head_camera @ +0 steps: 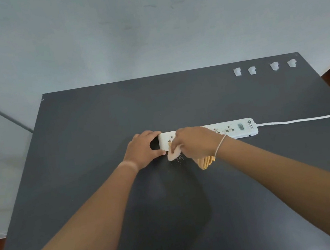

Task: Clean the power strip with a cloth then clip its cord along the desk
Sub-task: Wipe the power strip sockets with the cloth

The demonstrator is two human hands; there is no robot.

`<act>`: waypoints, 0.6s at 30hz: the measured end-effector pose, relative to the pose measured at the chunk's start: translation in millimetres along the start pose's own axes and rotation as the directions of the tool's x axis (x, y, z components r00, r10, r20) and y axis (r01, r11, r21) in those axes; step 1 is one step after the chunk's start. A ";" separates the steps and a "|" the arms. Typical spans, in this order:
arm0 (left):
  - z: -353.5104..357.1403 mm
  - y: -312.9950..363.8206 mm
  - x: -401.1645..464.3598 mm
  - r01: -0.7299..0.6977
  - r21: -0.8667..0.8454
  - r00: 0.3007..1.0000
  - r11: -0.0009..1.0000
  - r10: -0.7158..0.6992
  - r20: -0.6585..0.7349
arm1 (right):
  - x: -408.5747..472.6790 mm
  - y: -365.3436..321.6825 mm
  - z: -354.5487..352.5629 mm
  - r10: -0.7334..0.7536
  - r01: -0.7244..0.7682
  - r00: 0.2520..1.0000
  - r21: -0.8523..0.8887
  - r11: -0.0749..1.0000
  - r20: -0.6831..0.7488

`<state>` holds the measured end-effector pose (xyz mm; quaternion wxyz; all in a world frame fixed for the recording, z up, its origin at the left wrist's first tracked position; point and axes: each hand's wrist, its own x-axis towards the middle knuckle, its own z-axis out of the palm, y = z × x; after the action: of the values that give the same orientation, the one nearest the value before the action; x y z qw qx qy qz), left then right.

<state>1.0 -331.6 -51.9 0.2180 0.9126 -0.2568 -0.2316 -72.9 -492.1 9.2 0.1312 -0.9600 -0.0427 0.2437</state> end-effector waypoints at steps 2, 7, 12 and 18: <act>-0.6 0.6 -0.3 0.003 0.003 1.000 1.000 -0.003 -0.002 | -0.9 11.8 -8.0 0.062 -0.059 0.989 0.027 0.998 -0.132; -5.0 5.8 -0.3 -0.007 0.009 1.000 1.000 0.007 0.015 | -8.2 26.8 -24.6 0.131 -0.133 0.990 0.038 0.990 0.043; -5.8 7.6 -1.0 -0.004 0.028 1.000 1.000 0.003 0.017 | -9.5 31.9 -33.8 0.171 -0.166 0.982 0.064 0.984 -0.077; -7.5 10.3 -0.9 0.001 0.060 1.000 0.998 -0.003 0.028 | -15.8 32.3 -30.6 0.176 -0.168 0.983 0.127 0.978 -0.056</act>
<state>0.6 -336.9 -40.4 0.1865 0.9157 -0.2660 -0.2367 -71.5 -532.5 33.5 0.1693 -0.9579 0.0599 0.2239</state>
